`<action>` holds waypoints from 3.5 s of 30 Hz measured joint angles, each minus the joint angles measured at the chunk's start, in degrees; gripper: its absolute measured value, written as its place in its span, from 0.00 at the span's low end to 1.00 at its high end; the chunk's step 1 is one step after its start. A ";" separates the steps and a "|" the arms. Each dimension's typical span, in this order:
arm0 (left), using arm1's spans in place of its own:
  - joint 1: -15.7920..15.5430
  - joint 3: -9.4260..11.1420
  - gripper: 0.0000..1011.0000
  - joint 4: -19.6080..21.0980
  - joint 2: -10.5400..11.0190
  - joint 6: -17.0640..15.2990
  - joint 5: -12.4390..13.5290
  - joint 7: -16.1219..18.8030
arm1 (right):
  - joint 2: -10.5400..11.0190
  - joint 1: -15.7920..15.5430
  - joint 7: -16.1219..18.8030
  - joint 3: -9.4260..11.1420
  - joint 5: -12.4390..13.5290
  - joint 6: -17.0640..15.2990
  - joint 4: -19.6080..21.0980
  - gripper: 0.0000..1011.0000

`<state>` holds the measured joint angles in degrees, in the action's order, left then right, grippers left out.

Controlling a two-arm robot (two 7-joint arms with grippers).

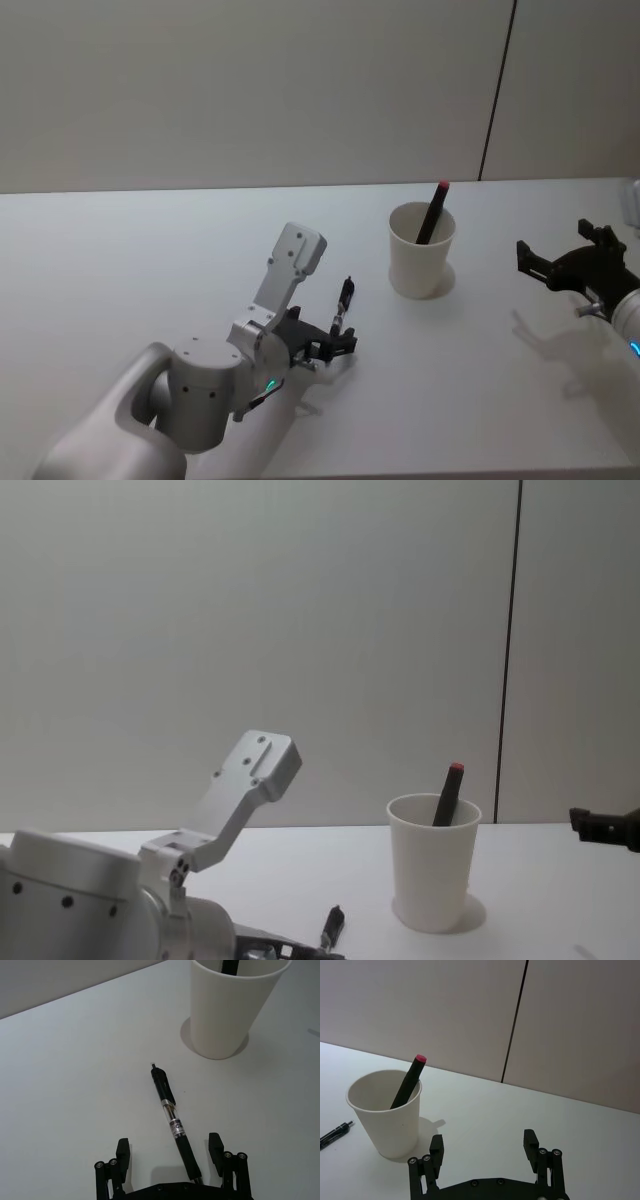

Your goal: Place the pen into the pen holder.

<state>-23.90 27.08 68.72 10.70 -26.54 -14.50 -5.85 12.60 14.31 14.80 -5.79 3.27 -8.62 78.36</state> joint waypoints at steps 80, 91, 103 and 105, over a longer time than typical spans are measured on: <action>1.71 -1.51 0.13 2.88 -0.06 0.59 -0.39 3.21 | 0.00 0.00 -0.01 0.00 0.00 0.00 0.00 0.99; 6.07 -2.91 0.13 11.00 3.13 2.19 -0.95 8.06 | 0.00 0.00 0.00 0.00 0.00 0.00 0.00 0.99; 9.83 -3.85 0.13 17.11 6.69 8.15 1.35 6.78 | 0.00 0.00 0.00 0.00 0.00 -0.01 0.00 0.99; 10.39 -4.02 0.13 18.00 7.37 9.66 1.89 6.06 | 0.00 0.00 0.00 0.00 0.00 -0.01 0.00 0.99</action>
<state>-13.51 23.06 86.72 18.07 -16.88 -12.60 0.21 12.59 14.31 14.80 -5.79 3.27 -8.63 78.36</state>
